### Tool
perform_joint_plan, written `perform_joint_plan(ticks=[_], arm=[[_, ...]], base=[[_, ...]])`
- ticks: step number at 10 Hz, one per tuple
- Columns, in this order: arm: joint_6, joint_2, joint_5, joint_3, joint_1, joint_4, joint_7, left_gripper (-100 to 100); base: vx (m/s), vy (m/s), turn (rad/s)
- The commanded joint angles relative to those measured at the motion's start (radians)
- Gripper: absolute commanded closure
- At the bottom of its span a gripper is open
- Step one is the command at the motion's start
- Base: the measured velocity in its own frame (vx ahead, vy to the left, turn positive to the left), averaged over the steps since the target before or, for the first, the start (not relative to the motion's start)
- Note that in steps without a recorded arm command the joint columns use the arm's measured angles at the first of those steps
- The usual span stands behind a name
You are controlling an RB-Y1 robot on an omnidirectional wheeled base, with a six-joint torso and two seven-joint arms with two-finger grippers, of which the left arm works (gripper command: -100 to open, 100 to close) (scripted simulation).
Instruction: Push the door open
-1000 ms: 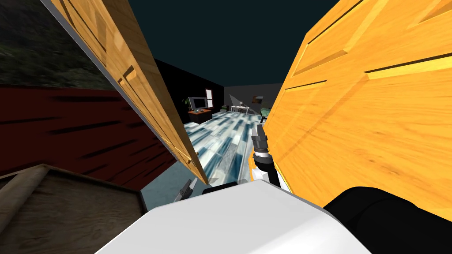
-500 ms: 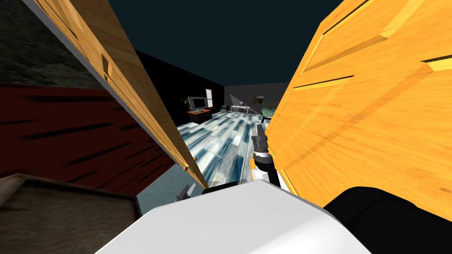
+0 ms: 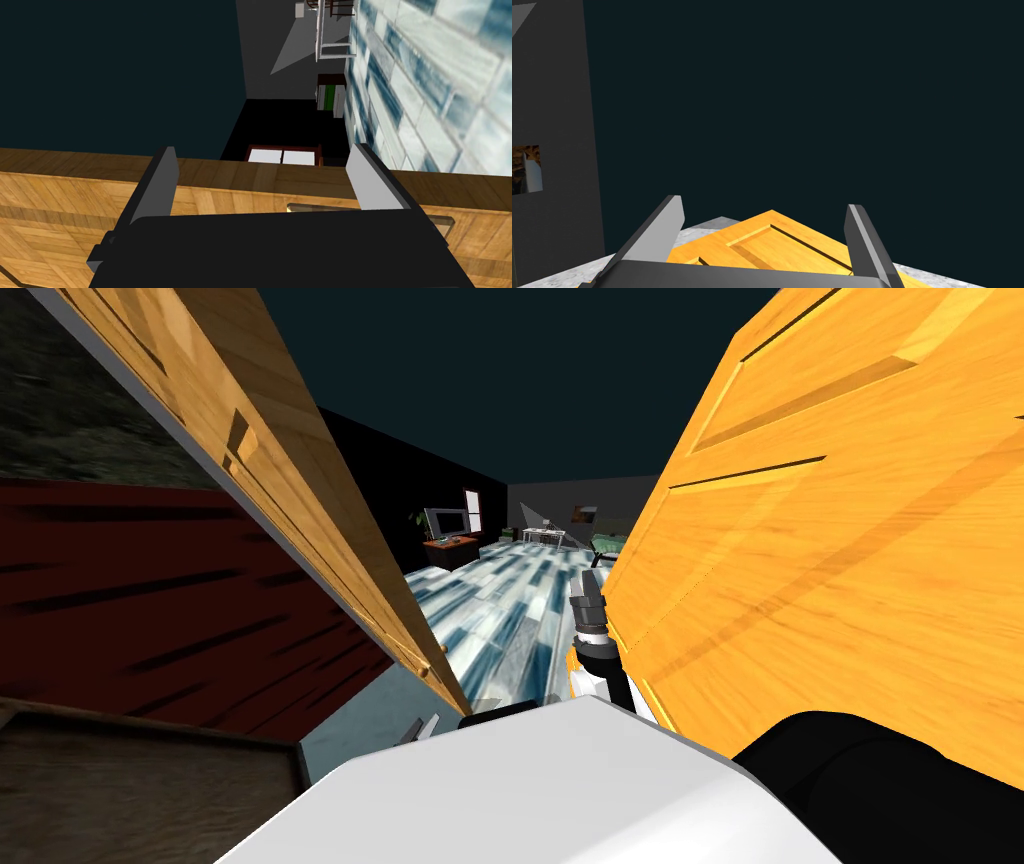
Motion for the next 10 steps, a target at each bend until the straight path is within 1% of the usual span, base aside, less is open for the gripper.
perform_joint_plan(ticks=[1, 2, 5, 6, 7, 8, 9, 10], arm=[[-0.013, 0.008, -0.002, -0.005, 0.005, 0.014, 0.005, -100], [-0.021, 0.012, -0.003, -0.008, 0.006, 0.027, 0.007, -100], [-0.066, 0.036, -0.008, -0.021, 0.013, 0.094, 0.021, -100], [-0.073, 0.040, -0.008, -0.023, 0.014, 0.105, 0.023, -100], [-0.088, 0.048, -0.010, -0.027, 0.016, 0.126, 0.027, -100], [-0.107, 0.060, -0.012, -0.033, 0.021, 0.155, 0.033, -100], [-0.118, 0.068, -0.013, -0.035, 0.026, 0.172, 0.036, -100], [-0.118, 0.068, -0.013, -0.035, 0.026, 0.172, 0.036, -100]], base=[[0.130, 0.041, 0.062], [0.127, 0.084, 0.014], [0.134, 0.058, 0.017], [0.122, 0.051, 0.016], [0.120, 0.049, 0.018], [0.132, 0.055, 0.024], [0.117, 0.106, 0.064], [0.053, 0.077, 0.013]])
